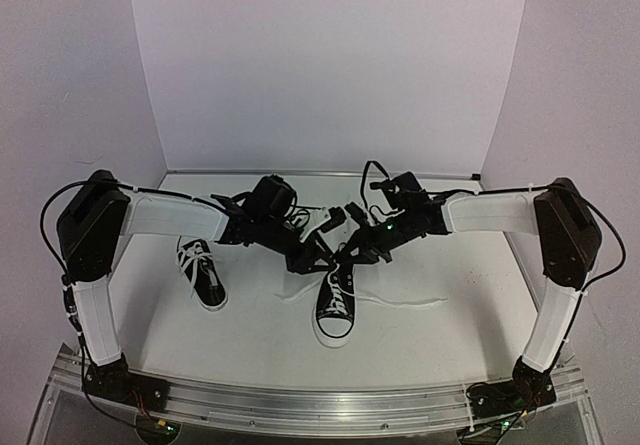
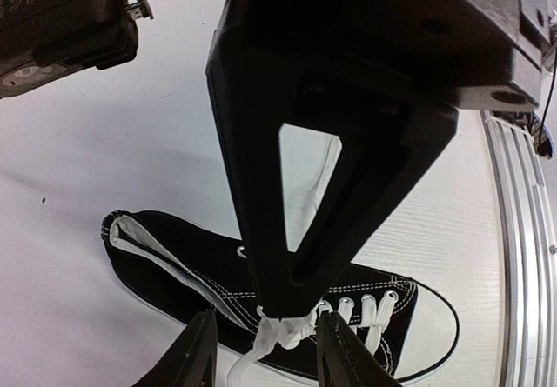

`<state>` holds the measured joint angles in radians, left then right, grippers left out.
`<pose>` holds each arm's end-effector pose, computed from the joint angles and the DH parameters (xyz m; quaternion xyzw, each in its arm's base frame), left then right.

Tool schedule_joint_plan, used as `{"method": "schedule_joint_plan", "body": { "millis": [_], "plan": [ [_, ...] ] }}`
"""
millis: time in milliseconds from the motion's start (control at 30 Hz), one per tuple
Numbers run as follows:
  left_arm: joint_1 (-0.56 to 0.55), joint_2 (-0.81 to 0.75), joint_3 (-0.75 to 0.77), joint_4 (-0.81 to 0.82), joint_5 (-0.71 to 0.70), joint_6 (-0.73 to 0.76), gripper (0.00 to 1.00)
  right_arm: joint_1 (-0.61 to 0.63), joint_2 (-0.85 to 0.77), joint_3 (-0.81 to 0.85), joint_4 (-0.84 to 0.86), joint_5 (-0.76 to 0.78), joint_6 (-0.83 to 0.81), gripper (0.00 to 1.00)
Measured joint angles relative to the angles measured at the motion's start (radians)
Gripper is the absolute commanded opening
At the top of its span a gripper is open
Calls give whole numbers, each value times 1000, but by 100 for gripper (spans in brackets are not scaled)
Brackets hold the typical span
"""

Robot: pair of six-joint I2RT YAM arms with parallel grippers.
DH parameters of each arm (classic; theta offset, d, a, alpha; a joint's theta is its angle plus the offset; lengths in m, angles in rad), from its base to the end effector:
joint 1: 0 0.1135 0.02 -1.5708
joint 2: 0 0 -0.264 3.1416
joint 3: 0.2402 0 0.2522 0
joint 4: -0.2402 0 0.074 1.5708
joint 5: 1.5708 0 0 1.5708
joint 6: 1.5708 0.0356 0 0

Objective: Tie the shoes

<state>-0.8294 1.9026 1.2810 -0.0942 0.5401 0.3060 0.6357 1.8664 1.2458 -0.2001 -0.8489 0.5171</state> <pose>0.2694 -0.3214 0.2006 0.5648 0.6800 -0.3379 0.3232 0.3040 0.2575 0.2011 -0.2008 0.8375 0.5032 0.0710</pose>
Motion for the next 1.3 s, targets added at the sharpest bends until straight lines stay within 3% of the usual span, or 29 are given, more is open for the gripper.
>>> {"method": "schedule_joint_plan", "body": {
  "millis": [200,667,933,1300],
  "plan": [
    [1,-2,-49,8,13,-8,41,1,0,-37,1,24,10,0],
    [-9,51,-43,87,33,-48,46,1,-46,-47,2,54,27,0],
    [-41,95,-32,85,32,-35,27,1,-58,-64,2,71,33,0],
    [-49,95,-26,86,-8,-20,18,1,-68,-75,1,75,34,0]
  ]
}}
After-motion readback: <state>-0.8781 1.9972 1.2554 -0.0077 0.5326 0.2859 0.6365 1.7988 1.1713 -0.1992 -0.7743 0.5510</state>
